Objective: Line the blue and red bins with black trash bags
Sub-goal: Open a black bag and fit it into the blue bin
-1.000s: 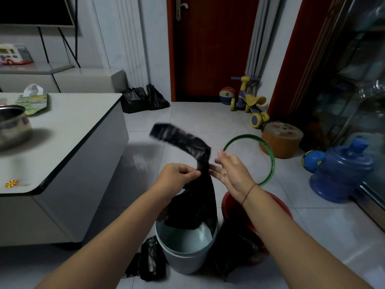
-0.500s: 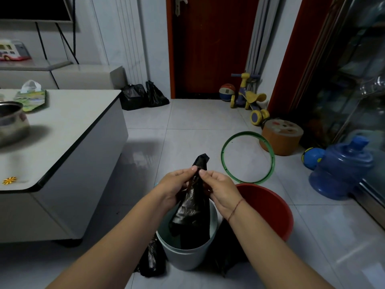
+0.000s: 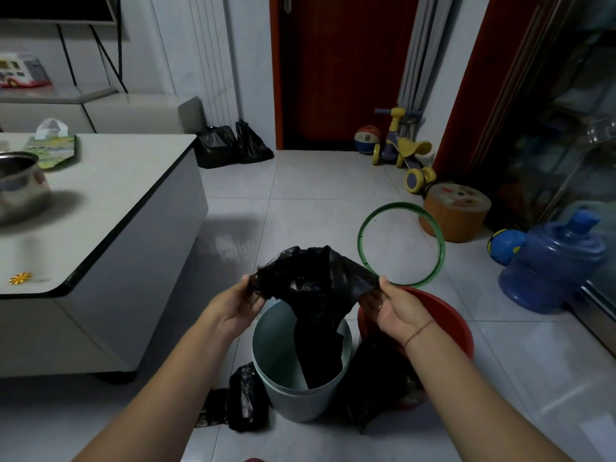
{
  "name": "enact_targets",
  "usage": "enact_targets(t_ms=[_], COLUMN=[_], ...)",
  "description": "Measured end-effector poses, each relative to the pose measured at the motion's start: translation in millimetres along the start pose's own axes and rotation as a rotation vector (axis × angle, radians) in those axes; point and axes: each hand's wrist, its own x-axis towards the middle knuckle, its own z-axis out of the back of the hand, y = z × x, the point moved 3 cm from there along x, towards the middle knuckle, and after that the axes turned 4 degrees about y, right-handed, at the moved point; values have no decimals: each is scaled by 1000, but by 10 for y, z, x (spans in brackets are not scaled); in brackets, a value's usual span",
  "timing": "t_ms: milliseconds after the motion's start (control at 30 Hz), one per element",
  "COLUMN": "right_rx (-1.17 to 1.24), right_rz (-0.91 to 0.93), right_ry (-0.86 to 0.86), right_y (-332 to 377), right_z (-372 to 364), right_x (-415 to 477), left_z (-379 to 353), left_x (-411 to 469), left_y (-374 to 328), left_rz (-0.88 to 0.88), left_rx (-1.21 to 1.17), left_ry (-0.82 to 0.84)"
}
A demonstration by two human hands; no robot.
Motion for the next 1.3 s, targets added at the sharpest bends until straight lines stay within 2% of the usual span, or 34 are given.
enact_targets(t_ms=[100,167,267,400,533,667,767,867,933,1000,1100,1233,1300], right_rx=[77,71,65,-16,-280,-625,-793,-750,-678,-714,-745,-642,-545], right_rz=[-3,9,18,49,142,-16,-24,-46,-105,-182,-275,-361,-398], right_ry=[-33,-48,-54,-80,-39,37,-25,-105,-139,-143,-141,-128,-69], right_y=[-5,4,34,51,-26,-230,-392,-509,-590,-693,-879,-1073,-1132], right_z=[87,145,212,303,305,276,341,392,449,499,546,573,551], right_x=[36,74,124,182,225,178,190,190,189,169,124,91,46], left_z=[39,88,210,379,445,452,530,639,713,755,796,841,873], left_x=[17,31,90,149,140,143,200,249,238,183,109,-55,-140], left_y=[-3,-6,6,10,80,244,346,430,482,538,648,917,1050], left_rz=[-12,-20,-41,-118,-76,18,10,-62,-41,47,127,315,439], left_rx=[-141,-133,0,293,612,886,1079,989,775,607,533,421,371], left_ry=[-15,17,92,158,188,227,66,-138,-154,-120,-92,-122,-137])
